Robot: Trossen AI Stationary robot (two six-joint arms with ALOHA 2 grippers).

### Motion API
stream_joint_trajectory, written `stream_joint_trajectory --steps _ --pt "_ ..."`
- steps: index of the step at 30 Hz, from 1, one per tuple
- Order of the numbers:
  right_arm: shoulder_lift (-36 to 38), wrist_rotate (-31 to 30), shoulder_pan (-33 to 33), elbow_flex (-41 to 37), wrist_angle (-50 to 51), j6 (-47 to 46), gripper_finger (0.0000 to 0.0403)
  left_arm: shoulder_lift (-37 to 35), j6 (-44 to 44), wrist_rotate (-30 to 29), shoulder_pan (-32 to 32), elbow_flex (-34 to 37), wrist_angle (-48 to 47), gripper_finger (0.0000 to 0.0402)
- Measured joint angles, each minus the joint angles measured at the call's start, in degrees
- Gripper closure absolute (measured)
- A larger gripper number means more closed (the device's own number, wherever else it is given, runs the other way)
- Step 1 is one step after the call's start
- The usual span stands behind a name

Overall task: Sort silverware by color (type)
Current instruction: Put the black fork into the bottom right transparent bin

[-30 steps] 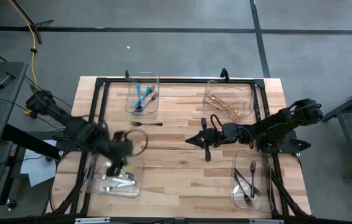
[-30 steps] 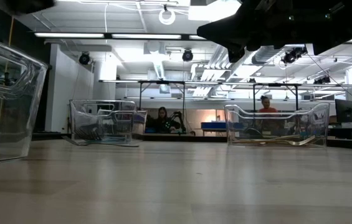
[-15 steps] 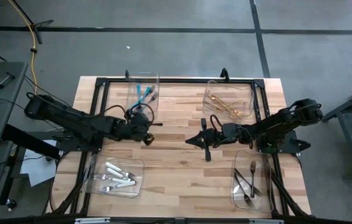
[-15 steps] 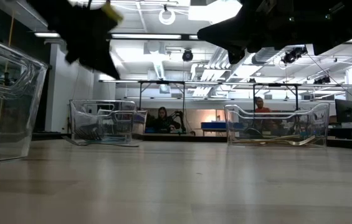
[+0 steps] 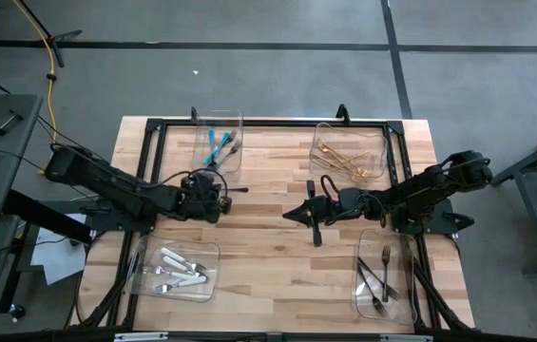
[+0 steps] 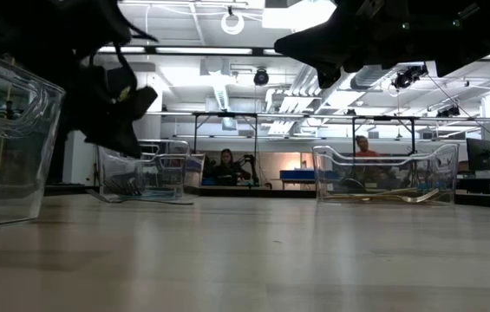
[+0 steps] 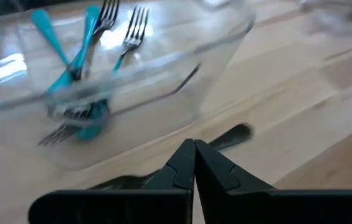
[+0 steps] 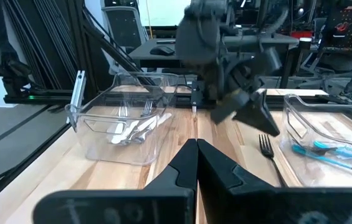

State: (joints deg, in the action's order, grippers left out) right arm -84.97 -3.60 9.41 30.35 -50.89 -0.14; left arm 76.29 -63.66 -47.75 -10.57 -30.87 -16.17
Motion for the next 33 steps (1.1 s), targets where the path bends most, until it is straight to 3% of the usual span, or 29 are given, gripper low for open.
stream_joint_trajectory --steps 14,33 --pt "0.0 -0.2 0.0 0.0 0.0 -1.2 0.0402 13.4 -7.0 -0.2 3.8 0.0 3.4 0.0401" --pt "0.0 -0.1 -0.1 0.0 0.5 -2.5 0.0402 17.3 -6.2 0.1 6.2 0.0 8.5 0.0401"
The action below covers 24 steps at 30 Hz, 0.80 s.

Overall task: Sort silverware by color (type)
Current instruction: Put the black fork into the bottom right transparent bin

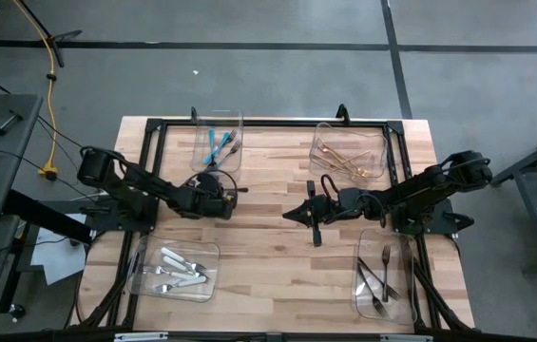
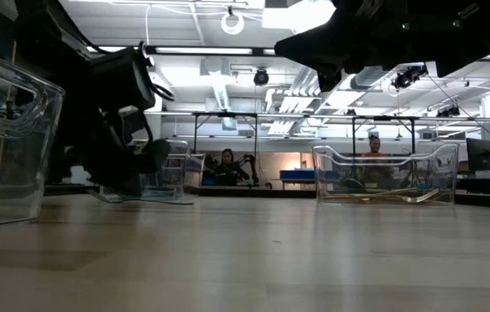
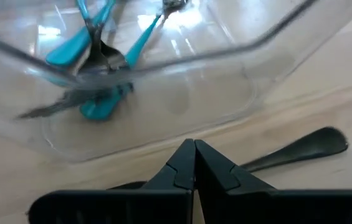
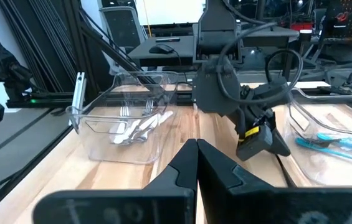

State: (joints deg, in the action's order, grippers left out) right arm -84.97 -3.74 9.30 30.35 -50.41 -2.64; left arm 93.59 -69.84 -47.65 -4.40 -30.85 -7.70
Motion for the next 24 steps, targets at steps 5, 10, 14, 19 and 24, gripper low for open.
stream_joint_trajectory --steps 5,10,14,19,24 --pt "0.0 0.0 0.0 0.0 0.0 -0.1 0.0402 2.0 0.5 0.6 0.0 0.0 2.1 0.0401" --pt "0.0 0.2 0.0 0.0 -0.1 -0.2 0.0402 4.6 0.3 -0.9 -0.3 -0.2 5.3 0.0401" --pt "0.0 0.2 0.0 0.0 0.0 0.0 0.0402 5.2 2.1 0.4 -1.9 -0.9 8.3 0.0401" --pt "0.0 0.2 0.0 0.0 0.2 0.1 0.0402 5.5 5.4 3.4 -4.6 -4.1 7.7 0.0401" --pt "0.0 0.2 0.0 0.0 0.2 0.1 0.0402 5.5 7.6 2.5 -6.7 -7.8 7.9 0.0401"
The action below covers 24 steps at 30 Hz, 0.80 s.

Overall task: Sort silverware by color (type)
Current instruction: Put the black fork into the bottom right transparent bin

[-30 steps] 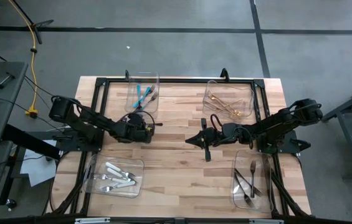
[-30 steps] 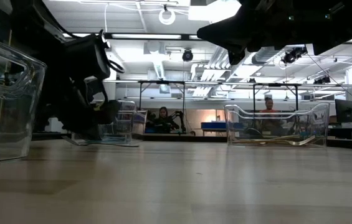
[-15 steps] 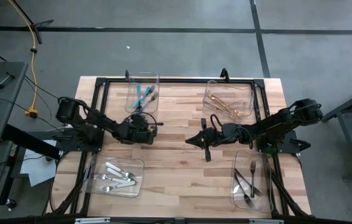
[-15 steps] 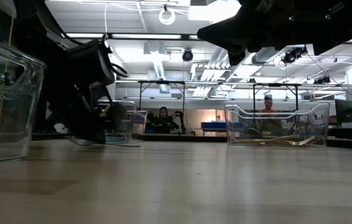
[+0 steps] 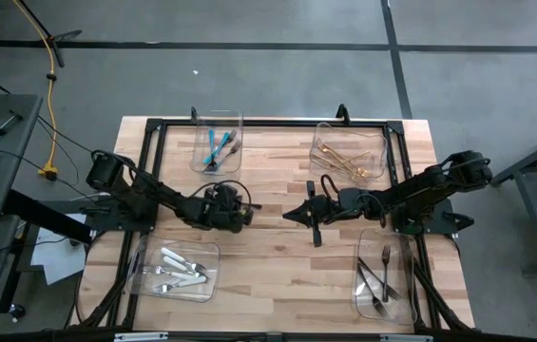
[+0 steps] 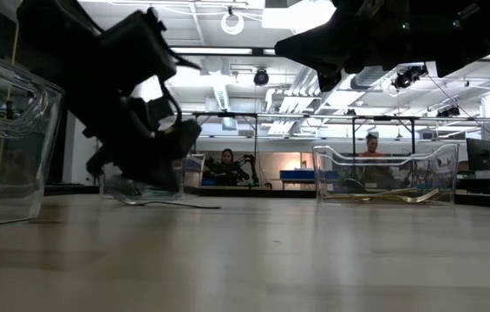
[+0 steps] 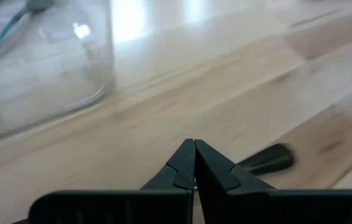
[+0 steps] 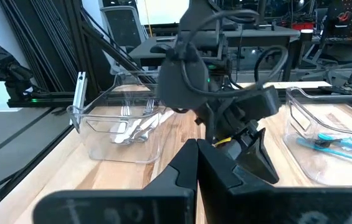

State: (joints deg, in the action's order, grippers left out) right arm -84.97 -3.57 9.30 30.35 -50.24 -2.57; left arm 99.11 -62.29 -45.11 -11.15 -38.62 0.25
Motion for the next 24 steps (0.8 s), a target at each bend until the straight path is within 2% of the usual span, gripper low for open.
stream_joint_trajectory --steps 6,11,15,18,24 --pt "0.0 0.0 0.0 0.0 -0.1 0.0 0.0402 -0.2 6.2 -1.7 -1.0 -3.6 0.7 0.0401" --pt "0.0 0.0 0.0 0.0 0.3 0.0 0.0402 -5.9 20.7 -2.8 -2.1 -5.6 -1.0 0.0401" --pt "0.0 0.0 0.0 0.0 0.8 0.0 0.0402 -12.3 30.5 0.2 -2.5 -5.9 -7.1 0.04" --pt "0.0 0.0 0.0 0.0 1.1 0.0 0.0402 -17.5 29.5 4.3 -2.3 -6.0 -14.0 0.0394" --pt "0.0 -0.1 0.1 0.0 1.4 -0.8 0.0402 -26.1 19.2 9.1 -1.5 -4.2 -29.6 0.0359"
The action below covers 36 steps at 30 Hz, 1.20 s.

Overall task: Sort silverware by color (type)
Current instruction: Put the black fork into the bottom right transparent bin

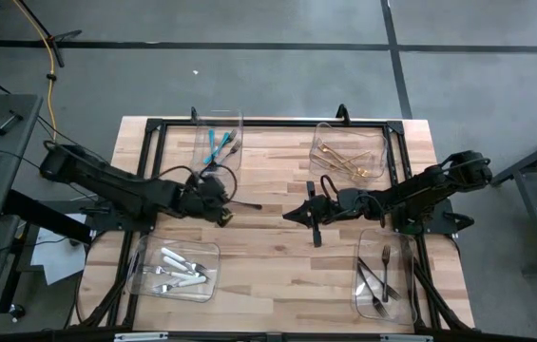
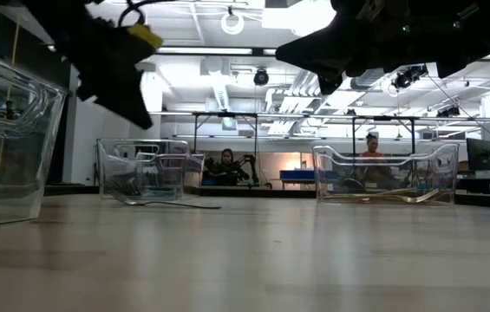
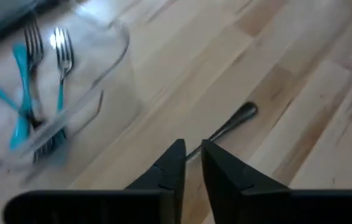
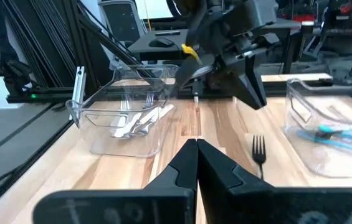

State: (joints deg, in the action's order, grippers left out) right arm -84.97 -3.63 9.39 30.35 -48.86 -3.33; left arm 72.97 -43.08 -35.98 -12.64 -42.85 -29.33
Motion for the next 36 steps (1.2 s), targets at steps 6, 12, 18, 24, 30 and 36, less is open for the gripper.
stream_joint_trajectory --steps 6,12,18,24,30,36 --pt "0.0 -0.3 0.0 0.0 0.1 -0.9 0.0402 -5.9 -8.4 6.0 1.0 8.4 2.1 0.0304" --pt "0.0 -0.2 0.0 0.0 -0.1 -0.8 0.0402 -8.1 -16.5 10.1 4.0 17.2 9.6 0.0256" --pt "0.0 -0.2 0.0 0.0 -0.1 -0.8 0.0402 -8.1 -21.5 10.6 7.5 20.1 10.0 0.0234" --pt "0.0 -0.2 0.0 0.0 -0.1 -0.8 0.0402 -7.3 -23.9 14.2 10.2 20.5 12.4 0.0234" --pt "0.0 -0.1 0.0 0.0 -0.2 -0.8 0.0402 -4.1 -23.9 18.2 12.3 20.5 17.4 0.0234" --pt "0.0 0.2 0.0 0.0 -0.1 -0.8 0.0402 -0.2 -23.7 19.4 14.2 20.5 18.9 0.0234"
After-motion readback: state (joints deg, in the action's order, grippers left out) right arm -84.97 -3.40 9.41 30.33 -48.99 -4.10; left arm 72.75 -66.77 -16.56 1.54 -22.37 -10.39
